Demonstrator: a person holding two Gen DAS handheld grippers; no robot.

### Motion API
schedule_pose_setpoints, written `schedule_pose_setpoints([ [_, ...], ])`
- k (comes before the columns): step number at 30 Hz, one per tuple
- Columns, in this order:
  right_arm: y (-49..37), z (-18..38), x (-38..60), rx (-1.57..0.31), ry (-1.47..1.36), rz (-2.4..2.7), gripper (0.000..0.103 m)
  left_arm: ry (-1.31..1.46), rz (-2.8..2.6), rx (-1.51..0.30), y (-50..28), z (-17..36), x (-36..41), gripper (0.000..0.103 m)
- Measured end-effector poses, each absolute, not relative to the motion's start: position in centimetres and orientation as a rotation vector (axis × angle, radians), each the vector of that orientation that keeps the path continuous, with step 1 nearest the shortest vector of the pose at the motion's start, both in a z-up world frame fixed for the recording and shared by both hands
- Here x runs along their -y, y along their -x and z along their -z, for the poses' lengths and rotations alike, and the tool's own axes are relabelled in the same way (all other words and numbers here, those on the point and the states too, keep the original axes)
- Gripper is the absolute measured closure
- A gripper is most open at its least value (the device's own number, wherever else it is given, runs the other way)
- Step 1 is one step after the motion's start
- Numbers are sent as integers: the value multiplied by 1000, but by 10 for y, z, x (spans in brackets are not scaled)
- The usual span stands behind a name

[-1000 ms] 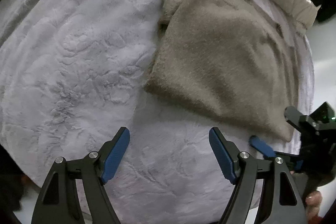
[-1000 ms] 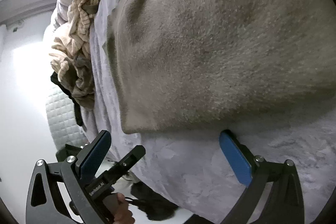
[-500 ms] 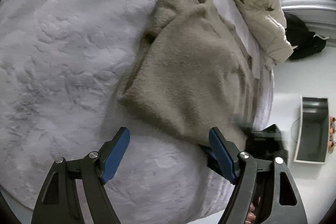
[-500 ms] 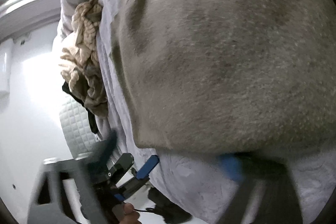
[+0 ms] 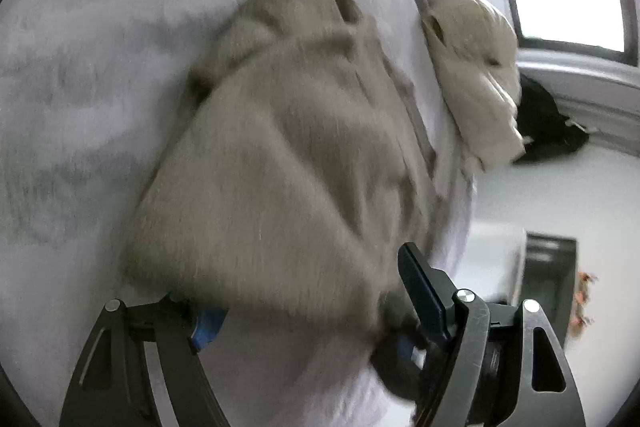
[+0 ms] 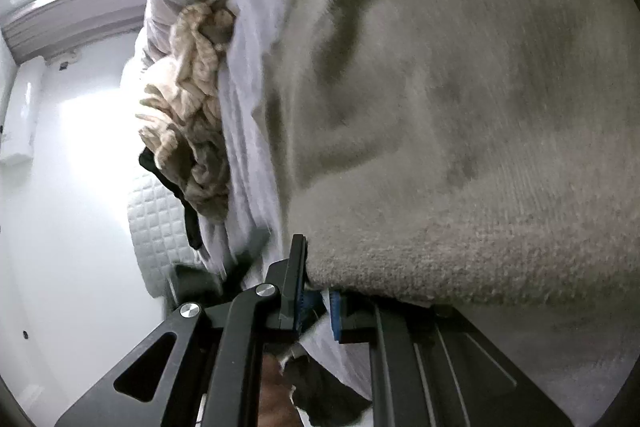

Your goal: Fold small clothes

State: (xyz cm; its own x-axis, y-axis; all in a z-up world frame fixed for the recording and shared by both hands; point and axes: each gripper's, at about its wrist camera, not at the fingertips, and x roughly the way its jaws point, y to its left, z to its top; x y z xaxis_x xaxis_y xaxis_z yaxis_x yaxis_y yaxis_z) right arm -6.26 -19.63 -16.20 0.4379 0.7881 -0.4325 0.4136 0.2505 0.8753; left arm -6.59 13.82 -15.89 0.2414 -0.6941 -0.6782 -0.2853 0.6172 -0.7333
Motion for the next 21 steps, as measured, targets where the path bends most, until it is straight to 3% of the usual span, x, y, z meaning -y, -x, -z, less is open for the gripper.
schedule_pose_setpoints([
  [2,65,170,189,-1222,-1337,-353,92,883,272,-1324,59,161,-139,26],
  [3,65,172,186,-1241,-1327,-351,92,836,222,-1306,56,159,-140,32],
  [5,68,177,181,-1291,-1293,-354,92,741,182,-1298,51,157,-138,78],
  [6,69,177,180,-1318,-1265,-361,92,653,160,-1304,48,156,-137,85],
  [12,66,141,201,-1396,-1007,-365,87,218,213,-1184,53,123,-102,90],
  [14,55,120,212,-1405,-893,-359,60,79,241,-1133,58,115,-87,90],
  [15,49,114,215,-1415,-854,-358,29,8,261,-1103,61,111,-79,90],
  [16,40,106,219,-1418,-814,-360,20,-34,271,-1082,64,108,-74,91],
  [21,-37,70,211,-1412,-590,-424,20,-218,320,-991,76,100,-59,91],
])
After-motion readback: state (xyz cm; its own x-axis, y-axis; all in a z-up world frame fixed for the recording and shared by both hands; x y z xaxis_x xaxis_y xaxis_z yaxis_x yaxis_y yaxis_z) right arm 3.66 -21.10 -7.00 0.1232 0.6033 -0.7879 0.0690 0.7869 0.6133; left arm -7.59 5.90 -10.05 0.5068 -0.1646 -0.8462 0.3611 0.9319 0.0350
